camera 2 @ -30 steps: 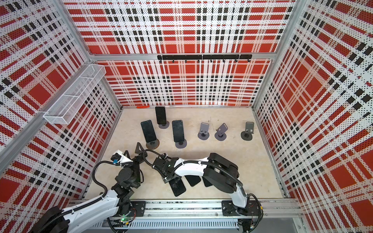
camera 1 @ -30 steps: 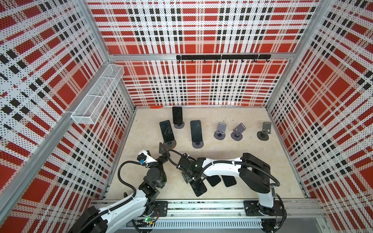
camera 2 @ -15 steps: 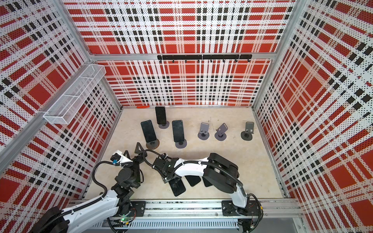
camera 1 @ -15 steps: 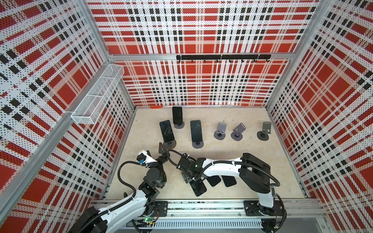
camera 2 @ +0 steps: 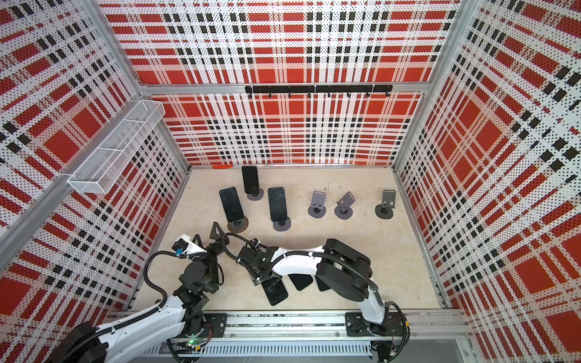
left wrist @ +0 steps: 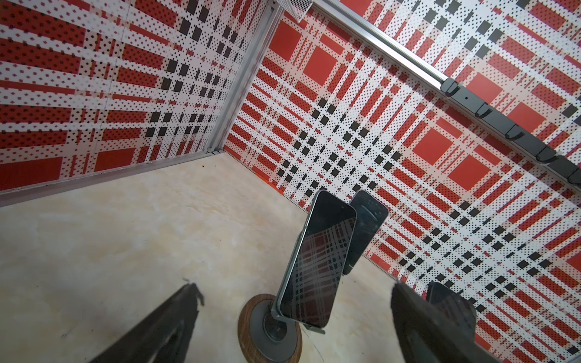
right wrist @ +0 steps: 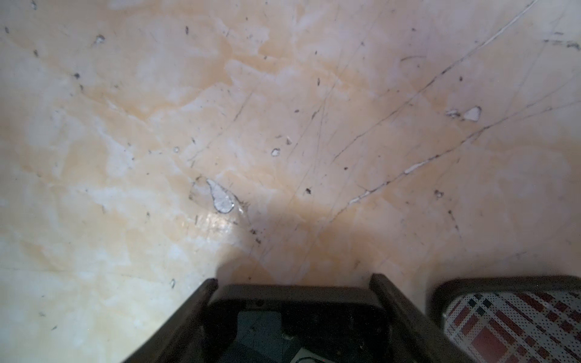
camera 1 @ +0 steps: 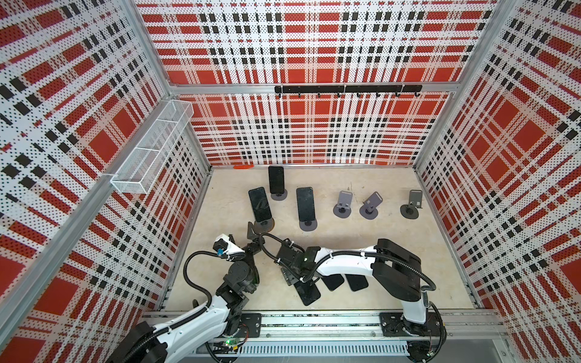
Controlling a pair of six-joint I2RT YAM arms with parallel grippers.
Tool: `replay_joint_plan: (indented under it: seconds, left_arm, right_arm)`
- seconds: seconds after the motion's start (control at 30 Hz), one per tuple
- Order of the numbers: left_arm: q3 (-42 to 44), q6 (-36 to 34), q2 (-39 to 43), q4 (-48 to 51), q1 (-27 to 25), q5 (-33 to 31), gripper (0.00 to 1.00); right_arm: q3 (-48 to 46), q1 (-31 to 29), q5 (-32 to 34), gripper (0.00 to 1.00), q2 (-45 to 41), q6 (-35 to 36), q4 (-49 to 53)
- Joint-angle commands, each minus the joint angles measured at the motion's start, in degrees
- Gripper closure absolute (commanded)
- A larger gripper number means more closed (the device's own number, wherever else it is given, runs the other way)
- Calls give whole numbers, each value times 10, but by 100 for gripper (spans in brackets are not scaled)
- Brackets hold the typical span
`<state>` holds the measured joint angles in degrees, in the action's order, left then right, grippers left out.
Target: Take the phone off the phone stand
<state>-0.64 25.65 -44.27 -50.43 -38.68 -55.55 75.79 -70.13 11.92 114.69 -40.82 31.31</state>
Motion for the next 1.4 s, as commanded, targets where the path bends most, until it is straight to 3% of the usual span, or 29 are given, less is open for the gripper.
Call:
replay_joint_plan:
  seconds: [0.0,0.53,0.63,0.73,0.97,1.2,1.37]
  left_arm:
    - [3,-3,-2,6,0,-2,2]
    - [4,0,-5,6,0,-7,2]
    - [1,0,-10,6,1,-4,2]
    - [-1,-3,-14,6,1,-7,2]
    - [-11,-6,-4,15,1,12,2]
    - [-78,22,-16,115,3,30,2]
    - [-118,72,-48,150,6,97,2]
  right_arm:
    - [-19,-11,-46,22,46,-12,6]
    - [0,-12,-40,21,52,1,16]
    - [-10,-12,-43,16,36,4,-1]
    - [-26,-12,-39,12,8,0,-29]
    - [-36,-2,7,12,-61,1,-58]
    - [-99,46,65,5,-158,31,-126]
    - [-132,90,91,5,-226,83,-181]
